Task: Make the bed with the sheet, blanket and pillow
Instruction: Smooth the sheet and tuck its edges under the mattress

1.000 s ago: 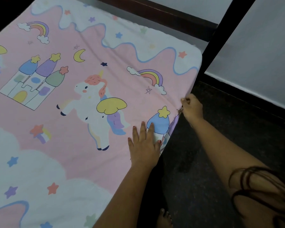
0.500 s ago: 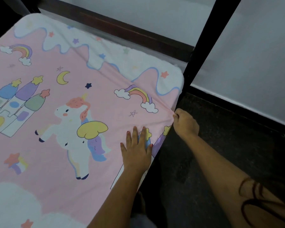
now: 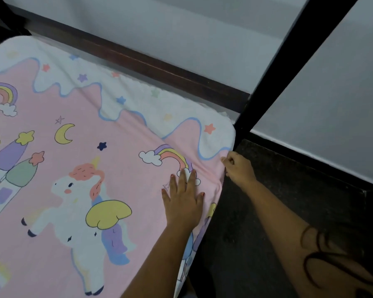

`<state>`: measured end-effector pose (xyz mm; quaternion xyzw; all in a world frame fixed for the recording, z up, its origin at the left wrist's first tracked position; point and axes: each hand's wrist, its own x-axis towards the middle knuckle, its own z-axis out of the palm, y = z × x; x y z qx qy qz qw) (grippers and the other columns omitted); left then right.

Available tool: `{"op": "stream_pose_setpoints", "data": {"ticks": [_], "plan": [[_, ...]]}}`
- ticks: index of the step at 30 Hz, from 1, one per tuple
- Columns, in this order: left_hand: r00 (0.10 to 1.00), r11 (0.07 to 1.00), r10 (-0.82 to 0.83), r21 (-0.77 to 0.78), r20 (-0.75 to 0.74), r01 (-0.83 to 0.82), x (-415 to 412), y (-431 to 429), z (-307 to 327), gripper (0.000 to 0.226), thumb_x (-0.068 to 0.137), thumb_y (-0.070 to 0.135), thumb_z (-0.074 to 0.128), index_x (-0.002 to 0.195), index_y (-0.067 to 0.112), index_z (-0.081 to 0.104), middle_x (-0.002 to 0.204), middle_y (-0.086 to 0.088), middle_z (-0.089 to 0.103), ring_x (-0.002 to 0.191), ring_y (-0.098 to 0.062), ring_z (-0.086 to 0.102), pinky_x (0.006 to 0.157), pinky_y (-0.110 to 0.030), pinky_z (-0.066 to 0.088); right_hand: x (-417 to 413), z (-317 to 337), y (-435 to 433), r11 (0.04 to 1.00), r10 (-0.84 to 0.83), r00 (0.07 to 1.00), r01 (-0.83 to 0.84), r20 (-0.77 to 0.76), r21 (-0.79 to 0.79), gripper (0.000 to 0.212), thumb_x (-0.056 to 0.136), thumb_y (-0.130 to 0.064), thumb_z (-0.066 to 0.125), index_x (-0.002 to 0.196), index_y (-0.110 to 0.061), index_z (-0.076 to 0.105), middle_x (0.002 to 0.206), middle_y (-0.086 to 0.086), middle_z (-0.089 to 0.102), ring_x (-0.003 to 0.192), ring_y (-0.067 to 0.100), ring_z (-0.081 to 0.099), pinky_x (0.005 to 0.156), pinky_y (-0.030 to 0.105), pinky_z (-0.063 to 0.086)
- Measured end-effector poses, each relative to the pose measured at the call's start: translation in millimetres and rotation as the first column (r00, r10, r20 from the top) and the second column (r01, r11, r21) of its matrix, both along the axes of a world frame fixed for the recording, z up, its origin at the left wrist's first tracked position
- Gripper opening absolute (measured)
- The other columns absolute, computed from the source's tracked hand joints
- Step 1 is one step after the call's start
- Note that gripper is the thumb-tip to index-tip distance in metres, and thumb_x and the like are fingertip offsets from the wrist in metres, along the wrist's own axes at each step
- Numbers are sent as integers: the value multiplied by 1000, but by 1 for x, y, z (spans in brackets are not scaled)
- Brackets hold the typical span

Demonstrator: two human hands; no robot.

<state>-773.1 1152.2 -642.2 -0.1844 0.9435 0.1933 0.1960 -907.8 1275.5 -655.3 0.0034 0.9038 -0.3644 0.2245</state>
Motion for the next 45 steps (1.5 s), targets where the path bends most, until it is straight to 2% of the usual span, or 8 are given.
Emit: {"op": "stream_pose_setpoints", "data": {"ticks": [8,15,21,25,30,35,40,45], "plan": [[999,1000,23,9,-48,-22,-30,1,-2,63,99,44,26,150,30,-7,159,0,-7,146,-25,-6,115,-52,11,-17,7,21,912,296,938,-221,-181,346,21,99,-29,41,83,-17,47,74,-2,51,71,24,53,57,29,35],[1000,999,-27,29,-8,27,-53,-1,10,61,99,47,24,150,31,-6,159,1,-14,146,-26,-9,115,-53,7,-29,-9,14,991,-8,989,27,-145,130,20,97,-31,46,86,-17,56,84,4,61,75,25,59,64,34,47],[999,999,-34,18,23,34,-69,-10,12,62,99,49,23,150,32,-8,159,3,-12,146,-26,-8,115,-54,8,-81,-4,8,898,-380,901,414,208,-150,25,100,-30,40,119,-20,54,107,7,61,88,23,60,62,29,49],[1000,999,-14,29,-2,14,-85,-8,12,62,99,48,24,150,31,-7,159,2,-11,146,-26,-9,114,-54,11,-104,-4,-3,908,-350,875,405,335,-106,26,99,-22,41,115,-15,61,103,6,59,71,13,56,57,26,46],[999,1000,-14,18,-43,14,-104,-2,12,62,99,49,25,150,31,-6,160,1,-9,147,-27,-6,114,-55,13,-110,-25,-3,921,-373,916,384,145,-56,23,94,-7,49,99,-9,71,101,10,66,72,17,58,74,34,54],[998,999,11,41,-58,-9,-117,1,6,62,99,48,25,150,32,-6,159,2,-9,147,-26,-8,114,-55,9,-108,-40,-3,940,-341,938,338,61,54,24,88,-9,51,67,-9,63,77,13,63,75,30,60,61,32,46],[998,999,-9,45,-61,12,-123,0,5,62,99,48,25,150,32,-6,159,2,-10,146,-26,-10,114,-56,6,-112,-54,-14,874,-473,876,452,94,180,30,95,-17,50,112,5,62,111,22,62,105,39,60,84,39,51],[999,999,-36,35,-16,37,-130,-5,4,60,100,47,24,150,31,-4,159,2,-11,146,-25,-11,114,-56,5,-116,-60,-19,845,-532,824,503,195,179,33,97,-20,49,118,4,58,118,23,60,105,39,60,90,48,52]]}}
